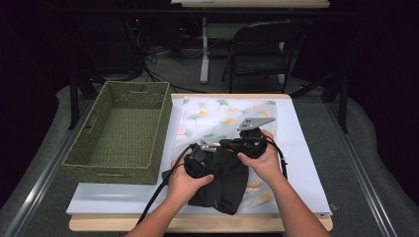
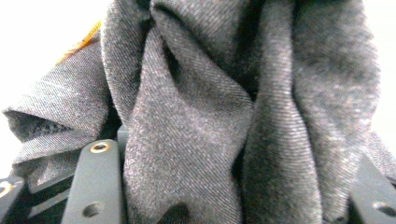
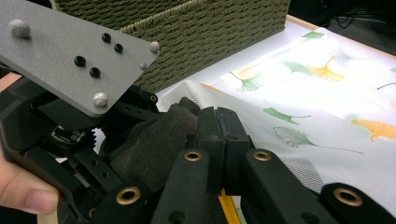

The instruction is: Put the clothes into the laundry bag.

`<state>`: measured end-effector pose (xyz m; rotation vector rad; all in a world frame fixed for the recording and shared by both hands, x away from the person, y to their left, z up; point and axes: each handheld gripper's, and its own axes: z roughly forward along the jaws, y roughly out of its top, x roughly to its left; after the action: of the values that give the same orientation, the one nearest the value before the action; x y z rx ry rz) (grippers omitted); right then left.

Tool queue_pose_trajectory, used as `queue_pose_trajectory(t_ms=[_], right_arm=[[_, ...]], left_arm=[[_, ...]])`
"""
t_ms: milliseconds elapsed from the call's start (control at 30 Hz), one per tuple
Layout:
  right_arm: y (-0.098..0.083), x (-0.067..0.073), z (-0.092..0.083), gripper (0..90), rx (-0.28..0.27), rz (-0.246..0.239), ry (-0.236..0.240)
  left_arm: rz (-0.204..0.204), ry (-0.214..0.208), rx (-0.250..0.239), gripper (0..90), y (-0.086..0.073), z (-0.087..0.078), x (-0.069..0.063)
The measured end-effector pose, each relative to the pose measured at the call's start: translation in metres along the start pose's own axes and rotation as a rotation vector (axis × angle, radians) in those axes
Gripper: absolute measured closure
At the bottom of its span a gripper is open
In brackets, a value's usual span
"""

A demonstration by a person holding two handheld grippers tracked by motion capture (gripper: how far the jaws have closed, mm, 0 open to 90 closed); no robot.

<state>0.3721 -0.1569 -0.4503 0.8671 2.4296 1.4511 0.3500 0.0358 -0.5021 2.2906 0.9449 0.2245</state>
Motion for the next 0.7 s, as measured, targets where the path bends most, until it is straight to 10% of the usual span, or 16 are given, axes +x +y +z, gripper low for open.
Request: queue_pose_trajectory(t_ms=[400, 700], right_arm=[[-0.005, -0.001, -0.001, 89.7, -0.018, 0.022, 0.002], [-0.01, -0.006, -0.001, 89.7, -0.025, 0.028, -0.007]], left_arm=[[-0.079, -0.032, -0.018, 27.8, 0.002, -0.006, -0.006], [-0.044, -0.026, -0.054, 24.8, 0.001, -0.032, -0.013]])
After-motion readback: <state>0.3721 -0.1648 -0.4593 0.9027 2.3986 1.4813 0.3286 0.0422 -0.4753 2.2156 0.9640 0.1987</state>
